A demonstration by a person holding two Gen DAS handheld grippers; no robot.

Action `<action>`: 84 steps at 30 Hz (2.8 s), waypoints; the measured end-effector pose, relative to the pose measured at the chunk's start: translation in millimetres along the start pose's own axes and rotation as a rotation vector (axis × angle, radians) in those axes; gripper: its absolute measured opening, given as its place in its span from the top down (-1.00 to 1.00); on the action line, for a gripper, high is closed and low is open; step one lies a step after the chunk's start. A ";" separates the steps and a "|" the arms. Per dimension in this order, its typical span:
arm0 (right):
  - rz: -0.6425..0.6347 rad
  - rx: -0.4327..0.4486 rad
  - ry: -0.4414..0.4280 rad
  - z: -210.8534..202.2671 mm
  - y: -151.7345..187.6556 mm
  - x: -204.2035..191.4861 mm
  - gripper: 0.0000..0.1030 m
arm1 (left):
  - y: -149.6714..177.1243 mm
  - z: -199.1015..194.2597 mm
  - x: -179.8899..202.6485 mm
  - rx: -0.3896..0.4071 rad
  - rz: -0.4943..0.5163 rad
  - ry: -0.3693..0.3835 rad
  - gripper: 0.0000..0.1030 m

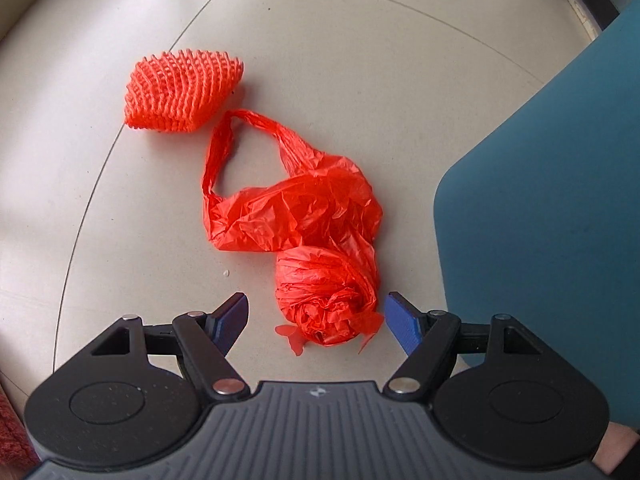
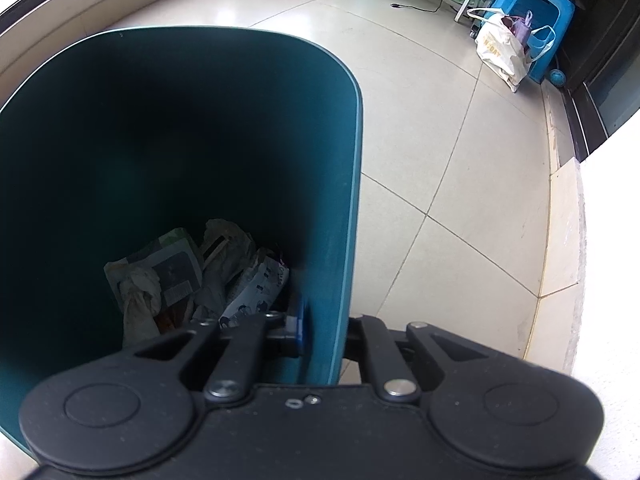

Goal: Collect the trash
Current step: 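Grasp the red plastic bag with the left gripper, then lift and carry the red bag over the teal bin with the left gripper, then open the left gripper to drop the red bag into the bin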

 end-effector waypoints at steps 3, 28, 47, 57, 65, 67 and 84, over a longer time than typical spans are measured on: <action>-0.001 -0.005 0.001 0.0 -0.2 0.2 0.84 | -2.5 17.3 3.2 -0.005 0.008 -0.004 -0.45; 0.003 -0.002 0.014 -0.4 0.3 -0.1 0.83 | 1.1 -38.1 -9.7 0.047 0.004 -0.137 -0.20; 0.022 0.016 0.000 -3.9 0.4 6.0 0.83 | -4.6 -245.7 118.5 0.251 0.216 0.013 -0.20; 0.034 0.016 -0.011 -3.5 1.0 8.3 0.85 | 8.6 -223.6 179.8 0.266 0.323 0.034 -0.20; 0.040 0.016 -0.024 -2.6 1.6 11.3 0.88 | 7.8 -159.0 204.8 0.165 0.352 -0.018 -0.21; 0.047 0.015 -0.032 -2.3 1.7 12.4 0.89 | 8.3 -146.3 208.6 0.136 0.352 -0.022 -0.21; 0.083 0.019 -0.069 -5.8 3.5 18.3 0.93 | 16.5 -93.4 218.2 -0.033 0.378 0.005 -0.26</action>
Point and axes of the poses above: each gripper's, at about its wrist camera, not at the fingertips, and z roughly the way its jaws point, x to its right, y to its underside, the point moved 7 cm from there along z, roughly the way its jaws point, and after that the axes turned 2 degrees about -x, right-handed, at the moved point
